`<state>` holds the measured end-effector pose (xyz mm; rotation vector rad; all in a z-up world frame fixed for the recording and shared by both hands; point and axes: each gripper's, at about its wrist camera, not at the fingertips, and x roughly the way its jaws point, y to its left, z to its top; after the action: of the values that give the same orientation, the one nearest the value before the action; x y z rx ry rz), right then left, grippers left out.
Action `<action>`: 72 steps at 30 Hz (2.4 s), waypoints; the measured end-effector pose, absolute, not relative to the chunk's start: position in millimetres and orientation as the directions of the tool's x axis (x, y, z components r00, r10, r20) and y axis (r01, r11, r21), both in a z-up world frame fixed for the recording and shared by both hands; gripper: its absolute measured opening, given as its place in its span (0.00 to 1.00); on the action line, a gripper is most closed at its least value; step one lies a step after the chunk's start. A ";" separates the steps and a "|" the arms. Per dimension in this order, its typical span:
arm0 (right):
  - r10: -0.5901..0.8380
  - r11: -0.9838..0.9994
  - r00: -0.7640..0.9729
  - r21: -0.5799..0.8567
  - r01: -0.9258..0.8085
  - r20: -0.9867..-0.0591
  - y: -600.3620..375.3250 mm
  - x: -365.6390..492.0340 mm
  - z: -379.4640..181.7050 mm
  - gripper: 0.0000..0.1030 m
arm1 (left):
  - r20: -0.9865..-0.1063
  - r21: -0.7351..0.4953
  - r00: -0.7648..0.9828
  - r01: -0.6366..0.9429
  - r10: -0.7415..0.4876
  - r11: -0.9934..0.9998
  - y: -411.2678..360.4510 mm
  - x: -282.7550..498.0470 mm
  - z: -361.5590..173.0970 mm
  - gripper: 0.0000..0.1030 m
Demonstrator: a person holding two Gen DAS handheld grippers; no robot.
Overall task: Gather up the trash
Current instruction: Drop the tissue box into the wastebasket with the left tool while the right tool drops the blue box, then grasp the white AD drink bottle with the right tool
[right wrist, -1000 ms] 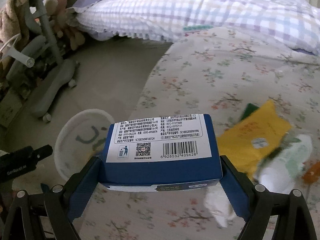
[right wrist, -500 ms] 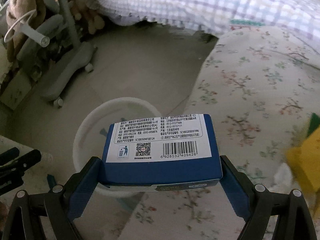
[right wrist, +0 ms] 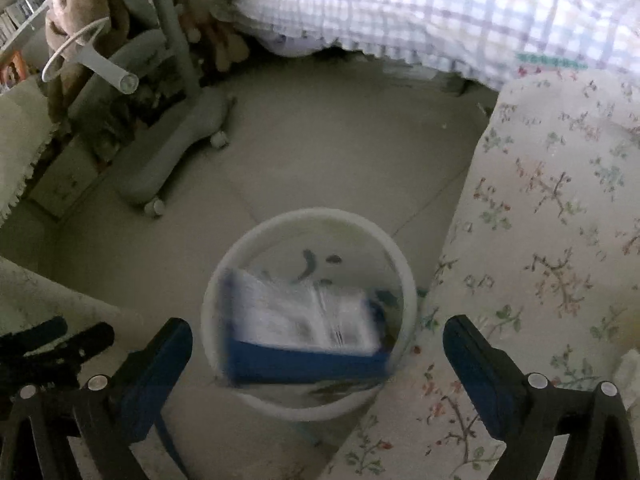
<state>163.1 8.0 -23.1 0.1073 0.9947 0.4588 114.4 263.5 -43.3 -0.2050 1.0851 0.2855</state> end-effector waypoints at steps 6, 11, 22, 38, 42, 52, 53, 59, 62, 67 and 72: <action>0.368 0.923 0.499 0.242 -0.299 -0.785 -15.3 154.7 -10.5 1.00 | -0.889 -0.035 0.444 -0.307 0.111 0.951 254.8 112.9 -40.2 0.88; 0.316 0.943 0.522 0.201 -0.266 -0.792 -50.4 143.3 -2.2 1.00 | -0.889 -0.052 0.451 -0.273 0.080 0.961 238.3 115.4 -37.1 0.88; 0.207 0.977 0.548 0.139 -0.164 -0.811 -148.2 113.9 13.2 1.00 | -0.884 -0.094 0.467 -0.192 0.007 0.977 187.3 126.6 -24.0 0.88; 0.163 0.978 0.506 0.206 0.030 -0.847 -260.5 109.9 4.7 1.00 | -0.890 -0.120 0.446 -0.036 -0.091 0.992 83.5 151.4 -13.4 0.88; 0.165 0.975 0.486 0.217 0.054 -0.859 -279.0 116.0 1.2 1.00 | -0.894 -0.137 0.432 -0.003 -0.122 0.991 55.3 161.2 -14.8 0.88; 0.230 0.927 0.422 0.329 0.180 -0.877 -317.3 141.1 -24.9 0.90 | -0.901 -0.123 0.408 0.086 -0.148 0.989 1.7 180.7 -16.1 0.88; 0.243 0.920 0.413 0.343 0.188 -0.878 -317.8 144.7 -29.5 0.88 | -0.902 -0.122 0.407 0.089 -0.148 0.989 -0.5 181.5 -16.3 0.88; 0.298 0.890 0.372 0.397 0.226 -0.879 -312.1 159.5 -48.9 0.80 | -0.906 -0.111 0.399 0.105 -0.144 0.988 -10.5 185.7 -17.8 0.88; 0.326 0.872 0.349 0.422 0.249 -0.879 -310.6 163.9 -58.5 0.67 | -0.908 -0.109 0.392 0.123 -0.149 0.986 -20.2 187.2 -18.7 0.88; 0.346 0.852 0.350 0.448 0.272 -0.870 -322.6 157.0 -55.0 0.32 | -0.906 -0.109 0.387 0.182 -0.173 0.977 -45.2 188.2 -17.5 0.88; 0.318 0.861 0.394 0.437 0.261 -0.862 -341.1 141.8 -36.2 0.32 | -0.901 -0.115 0.379 0.262 -0.211 0.958 -80.3 192.0 -18.7 0.88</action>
<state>141.8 -341.1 -36.2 0.5656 1.1832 0.0389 192.0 -80.3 -18.7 0.0497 1.1433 -0.3024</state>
